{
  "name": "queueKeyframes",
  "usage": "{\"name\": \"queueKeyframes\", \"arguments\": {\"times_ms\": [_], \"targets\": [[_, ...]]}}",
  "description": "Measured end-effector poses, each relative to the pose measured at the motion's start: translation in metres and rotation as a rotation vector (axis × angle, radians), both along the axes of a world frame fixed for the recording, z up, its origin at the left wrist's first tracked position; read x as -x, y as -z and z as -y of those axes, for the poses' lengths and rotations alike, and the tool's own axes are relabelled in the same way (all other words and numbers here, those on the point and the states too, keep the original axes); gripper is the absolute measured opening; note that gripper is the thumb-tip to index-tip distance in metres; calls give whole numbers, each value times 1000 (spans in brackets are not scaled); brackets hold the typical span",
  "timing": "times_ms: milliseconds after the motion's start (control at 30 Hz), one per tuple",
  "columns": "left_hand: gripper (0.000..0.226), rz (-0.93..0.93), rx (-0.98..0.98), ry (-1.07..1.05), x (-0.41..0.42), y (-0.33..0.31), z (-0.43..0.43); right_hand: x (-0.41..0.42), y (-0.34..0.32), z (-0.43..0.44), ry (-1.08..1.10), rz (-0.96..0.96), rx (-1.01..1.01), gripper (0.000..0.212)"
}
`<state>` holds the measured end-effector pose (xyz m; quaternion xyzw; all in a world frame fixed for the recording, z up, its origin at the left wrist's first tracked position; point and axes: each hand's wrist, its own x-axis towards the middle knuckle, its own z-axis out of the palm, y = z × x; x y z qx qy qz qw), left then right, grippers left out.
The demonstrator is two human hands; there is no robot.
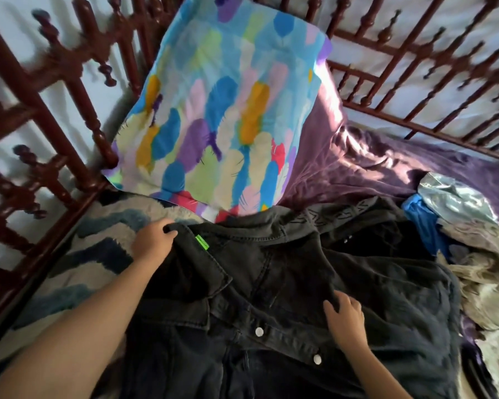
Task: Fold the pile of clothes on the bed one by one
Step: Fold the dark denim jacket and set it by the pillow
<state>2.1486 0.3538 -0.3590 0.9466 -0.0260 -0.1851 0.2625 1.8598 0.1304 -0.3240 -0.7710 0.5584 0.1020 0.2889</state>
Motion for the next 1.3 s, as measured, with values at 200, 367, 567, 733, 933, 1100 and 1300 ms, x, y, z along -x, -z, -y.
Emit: {"name": "queueKeyframes", "arguments": {"times_ms": [200,367,567,733,933,1100,1300], "targets": [[30,42,198,-203,-35,4,-36,-60,7,13,-143,-66,52,46],[42,367,-29,116,-6,9,0,-110,26,8,-282,-124,35,52],[54,426,-222,736,35,39,45,-160,53,32,-376,-264,168,68],[64,279,-342,718,15,85,13,-178,69,73,-619,-525,460,55],[70,115,-330,756,6,93,21,-164,60,121,-855,-438,499,29],[77,28,-363,712,6,86,27,-113,-15,80,-1054,38,773,24],[74,-84,-460,722,9,67,37,-6,22,-64,-1330,-263,407,22]]}}
